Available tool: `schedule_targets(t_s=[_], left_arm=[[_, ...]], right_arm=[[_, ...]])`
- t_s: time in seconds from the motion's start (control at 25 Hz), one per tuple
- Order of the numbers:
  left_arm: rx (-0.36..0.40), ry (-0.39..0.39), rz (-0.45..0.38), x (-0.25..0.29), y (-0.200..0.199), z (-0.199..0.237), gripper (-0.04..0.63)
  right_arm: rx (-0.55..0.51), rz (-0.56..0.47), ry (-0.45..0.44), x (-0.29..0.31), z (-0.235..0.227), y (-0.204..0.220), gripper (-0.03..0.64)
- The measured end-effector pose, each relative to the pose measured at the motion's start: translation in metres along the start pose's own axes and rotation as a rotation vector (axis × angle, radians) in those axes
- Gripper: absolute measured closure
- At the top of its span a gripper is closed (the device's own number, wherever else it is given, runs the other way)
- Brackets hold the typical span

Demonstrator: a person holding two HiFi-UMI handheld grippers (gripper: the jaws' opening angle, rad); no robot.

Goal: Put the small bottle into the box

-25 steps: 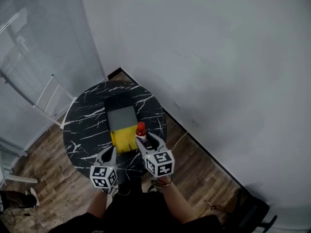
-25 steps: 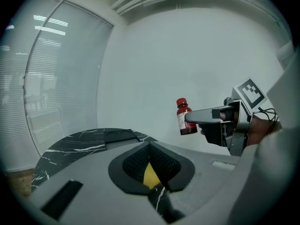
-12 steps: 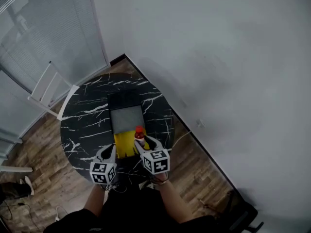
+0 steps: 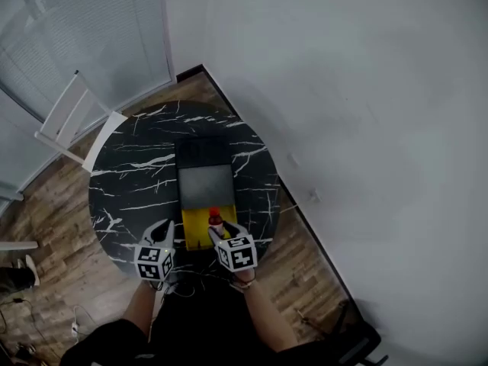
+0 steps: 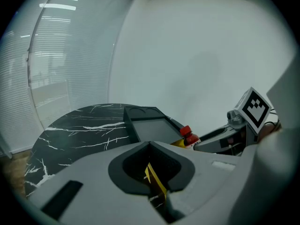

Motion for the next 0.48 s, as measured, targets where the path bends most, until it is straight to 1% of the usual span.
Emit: schedule_targets(t_s=[0.08,0.2,0.32,0.4,0.48], left_arm=[[-0.01,0.009,0.009,0.005,0.003,0.005,0.598],[-0.013,0.019,0.021,0.013,0.006,0.012,0.598],[-0.024,0.009,0.024,0.017,0.006,0.026,0.598],[-0.037,0.002,0.024,0.018,0.007,0.035,0.598],[-0.044,-0.002,0.029,0.019,0.008,0.042,0.598]], right_arm=[[-0.025,0.048,0.003,0.01,0.003,0.005,0.439],[-0.046,0.113,-0.017,0.027,0.01,0.008,0.437],[-0.067,0.171,-0.028,0.043,0.018,0.012,0.438],[-0.063,0.205,-0.027,0.053,0.021,0.012,0.437],[-0.038,0.24,-0.035,0.06,0.023,0.013,0.437]])
Point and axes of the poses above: the fingertips, and each gripper's own axes: x forward along the fingers, z to its left, y out of its underside, the point moved 8 cm from there along -x, backward along the fingers, and after that the axes turned 3 degrees about x, right-handed, at the moved point
